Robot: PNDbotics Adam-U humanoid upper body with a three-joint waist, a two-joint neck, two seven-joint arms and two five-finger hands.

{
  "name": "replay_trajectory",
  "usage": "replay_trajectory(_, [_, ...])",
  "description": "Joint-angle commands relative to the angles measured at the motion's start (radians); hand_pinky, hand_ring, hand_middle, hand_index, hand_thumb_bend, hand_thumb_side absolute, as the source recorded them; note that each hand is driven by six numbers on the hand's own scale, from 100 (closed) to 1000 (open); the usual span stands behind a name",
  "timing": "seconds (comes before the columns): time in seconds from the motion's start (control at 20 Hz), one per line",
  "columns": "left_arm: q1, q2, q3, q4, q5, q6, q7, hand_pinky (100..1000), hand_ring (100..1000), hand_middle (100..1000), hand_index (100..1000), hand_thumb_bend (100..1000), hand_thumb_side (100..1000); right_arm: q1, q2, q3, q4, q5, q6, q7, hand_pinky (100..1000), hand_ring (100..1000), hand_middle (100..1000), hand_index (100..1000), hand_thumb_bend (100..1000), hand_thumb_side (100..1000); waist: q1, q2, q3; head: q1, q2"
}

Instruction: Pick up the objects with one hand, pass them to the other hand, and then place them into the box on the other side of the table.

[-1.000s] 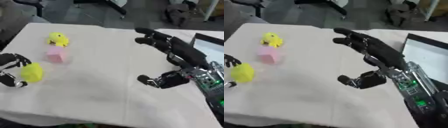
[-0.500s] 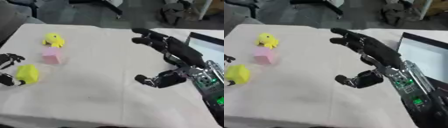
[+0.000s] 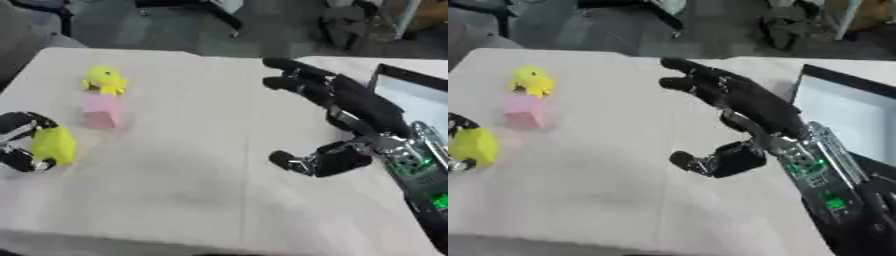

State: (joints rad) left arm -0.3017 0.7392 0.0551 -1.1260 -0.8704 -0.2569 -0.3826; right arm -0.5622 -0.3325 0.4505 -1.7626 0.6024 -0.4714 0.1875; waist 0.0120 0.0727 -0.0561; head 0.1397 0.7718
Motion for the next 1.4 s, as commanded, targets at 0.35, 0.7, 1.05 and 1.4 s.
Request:
replay_trajectory(0.35, [-0.014,0.010,-0.002,-0.175,0.403,-0.035,0.007,633,502,498,711,258,100,-0.036,0.001,0.003,-0.024,0.015,-0.020,0.001,874,810,1000,960,447,321,0.008,-0.013,0.001,-0.013,-0.002])
replay_trajectory(0.7, [-0.058,-0.070,-0.107,-0.338,0.987,0.083,-0.151,619,490,480,694,279,130,-0.081,0.029,0.028,-0.049,0.050,-0.047,-0.047,894,857,1000,970,504,312,0.005,-0.014,-0.004,-0.051,-0.002])
replay_trajectory(1.05, [-0.130,-0.132,-0.240,-0.426,1.141,0.199,-0.269,629,505,493,708,298,148,-0.138,0.070,0.067,-0.055,0.058,-0.078,-0.051,890,861,1000,972,516,288,0.005,-0.015,-0.006,-0.064,-0.002])
replay_trajectory(1.4, [-0.163,-0.141,-0.338,-0.470,1.124,0.228,-0.367,635,513,502,719,300,151,-0.168,0.091,0.098,-0.056,0.034,-0.105,-0.006,879,843,1000,950,508,275,0.012,-0.011,-0.012,-0.069,-0.002])
